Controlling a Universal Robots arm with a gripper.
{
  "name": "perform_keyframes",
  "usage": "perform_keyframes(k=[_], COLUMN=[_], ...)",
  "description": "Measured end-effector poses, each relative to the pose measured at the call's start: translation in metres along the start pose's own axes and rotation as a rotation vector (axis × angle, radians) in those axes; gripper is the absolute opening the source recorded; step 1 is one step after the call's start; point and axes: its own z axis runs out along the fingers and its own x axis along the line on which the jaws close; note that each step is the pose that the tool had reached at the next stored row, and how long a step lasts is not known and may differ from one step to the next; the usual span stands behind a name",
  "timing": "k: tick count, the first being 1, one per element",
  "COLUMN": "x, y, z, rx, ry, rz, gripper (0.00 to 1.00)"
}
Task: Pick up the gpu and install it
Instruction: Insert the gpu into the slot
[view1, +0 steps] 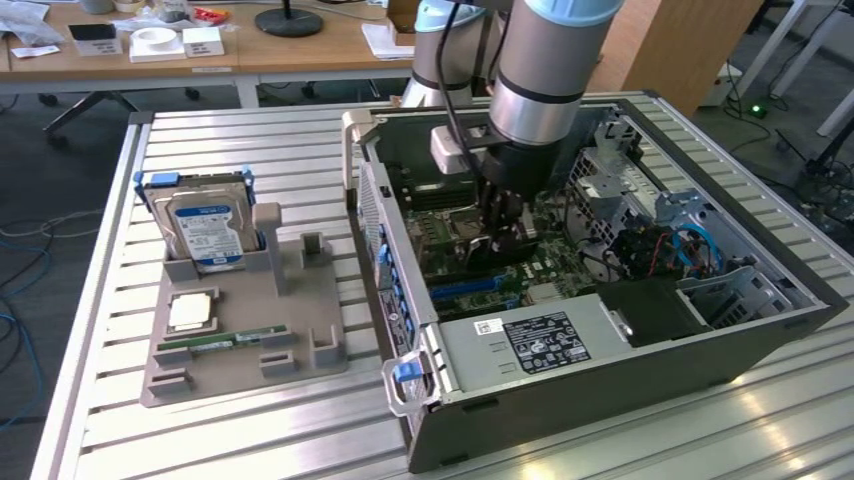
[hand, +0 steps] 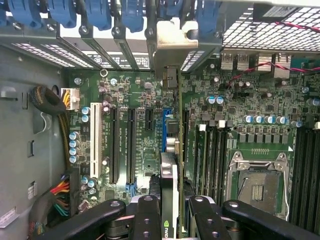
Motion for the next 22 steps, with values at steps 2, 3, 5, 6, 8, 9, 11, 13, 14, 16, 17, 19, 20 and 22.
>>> perform_keyframes(k=[2, 3, 5, 6, 8, 9, 11, 13, 14, 16, 17, 19, 20, 22], x=[0.0000, 0.0000, 0.0000, 0.0000, 0.0000, 0.0000, 0.0004, 0.0005, 0.0005, 0.0005, 0.0005, 0.0005, 0.0005, 0.0005], y=[0.0004, 0.0008, 0.0023, 0.0029, 0.0038, 0.0041, 0.0047, 0.0052, 0.0052, 0.0057, 0.0062, 0.0071, 0.0076, 0.0086], z=[0.0000, 0.0000, 0.0000, 0.0000, 0.0000, 0.0000, 0.0000, 0.0000, 0.0000, -0.0001, -0.0001, 0.0000, -0.0001, -0.0001], rx=[0.0001, 0.0001, 0.0001, 0.0001, 0.0000, 0.0001, 0.0000, 0.0001, 0.0001, 0.0001, 0.0001, 0.0001, 0.0001, 0.0001], ry=[0.0000, -0.0001, -0.0001, -0.0001, -0.0001, -0.0001, -0.0001, -0.0001, -0.0001, -0.0001, -0.0001, -0.0002, -0.0001, -0.0001], rz=[0.000, 0.000, 0.000, 0.000, 0.000, 0.000, 0.000, 0.000, 0.000, 0.000, 0.000, 0.000, 0.000, 0.000], gripper=[0.27, 0.27, 0.27, 0.27, 0.27, 0.27, 0.27, 0.27, 0.27, 0.27, 0.27, 0.27, 0.27, 0.27])
